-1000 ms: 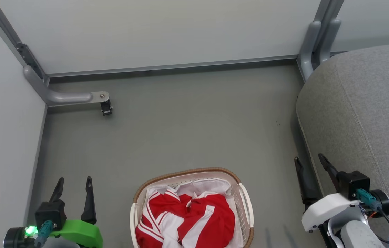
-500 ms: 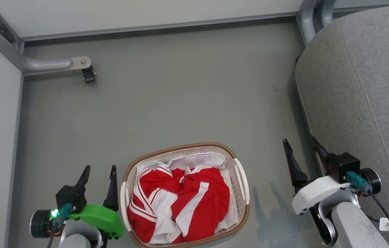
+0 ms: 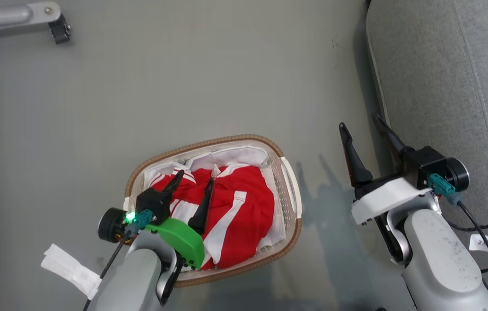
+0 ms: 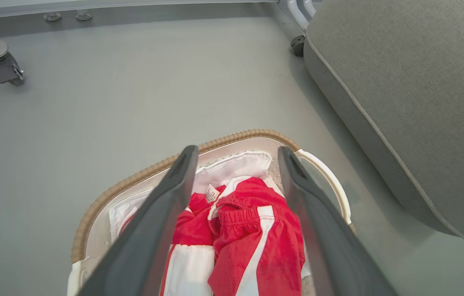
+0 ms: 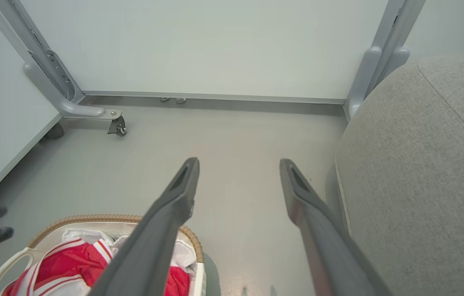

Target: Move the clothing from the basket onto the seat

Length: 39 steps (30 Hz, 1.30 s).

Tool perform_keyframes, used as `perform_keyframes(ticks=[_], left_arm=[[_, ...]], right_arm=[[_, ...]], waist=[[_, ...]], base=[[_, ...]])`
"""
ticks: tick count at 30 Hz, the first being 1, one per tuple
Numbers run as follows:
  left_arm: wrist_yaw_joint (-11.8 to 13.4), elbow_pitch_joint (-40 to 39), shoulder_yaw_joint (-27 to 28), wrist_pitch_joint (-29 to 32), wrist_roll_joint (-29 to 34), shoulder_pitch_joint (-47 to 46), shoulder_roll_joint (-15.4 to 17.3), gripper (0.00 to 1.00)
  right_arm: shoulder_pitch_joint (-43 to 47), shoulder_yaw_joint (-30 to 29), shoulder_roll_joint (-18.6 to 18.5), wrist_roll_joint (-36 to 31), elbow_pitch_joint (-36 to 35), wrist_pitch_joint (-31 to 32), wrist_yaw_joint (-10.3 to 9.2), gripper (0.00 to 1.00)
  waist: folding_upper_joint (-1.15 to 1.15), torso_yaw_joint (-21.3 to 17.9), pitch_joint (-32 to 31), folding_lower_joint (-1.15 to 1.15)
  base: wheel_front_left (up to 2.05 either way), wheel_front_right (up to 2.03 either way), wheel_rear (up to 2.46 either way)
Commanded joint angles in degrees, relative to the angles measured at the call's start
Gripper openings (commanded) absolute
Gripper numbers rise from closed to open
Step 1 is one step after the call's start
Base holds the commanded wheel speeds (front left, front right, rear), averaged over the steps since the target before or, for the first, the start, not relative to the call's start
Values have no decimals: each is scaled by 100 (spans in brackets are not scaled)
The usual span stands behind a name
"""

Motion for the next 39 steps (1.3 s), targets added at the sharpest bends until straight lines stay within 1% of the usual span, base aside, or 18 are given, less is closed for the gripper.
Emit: perform_keyframes(ticks=[1,6,14,21,29,33,39], left_arm=[[-15,85,-115,-2,-66,-216,103,100],[-15,463,-562,-2,-236,-586,223,100],[-15,1253,-1279,-2,-588,-1037,359,100],[-15,1697,-1890,-2,-796,-1418,487,100],[-16,2045,-2351,-2,-973,-1722,587,100],[-16,2225,-2461,-2,-1015,-1862,587,100],[-16,2379,-2470,-2,-1104,-2017,603,100]], right_arm=[[-130,25,26,-32,-66,-24,-4,100],[-307,94,63,-54,-248,-24,-4,100],[-490,132,105,-46,-292,-24,-4,100],[-590,159,119,57,-334,-23,-4,100],[-631,259,120,201,-421,-23,-4,100],[-648,276,120,253,-446,-23,-4,100],[-640,309,119,330,-482,-23,-4,100]], waist=[[0,-241,546,-1],[0,-332,912,-1],[0,-471,1395,-1],[0,-611,1732,-1],[0,-716,2046,-1],[0,-754,2153,-1],[0,-836,2280,-1]], base=[[0,0,0],[0,0,0],[0,0,0],[0,0,0],[0,0,0],[0,0,0],[0,0,0]])
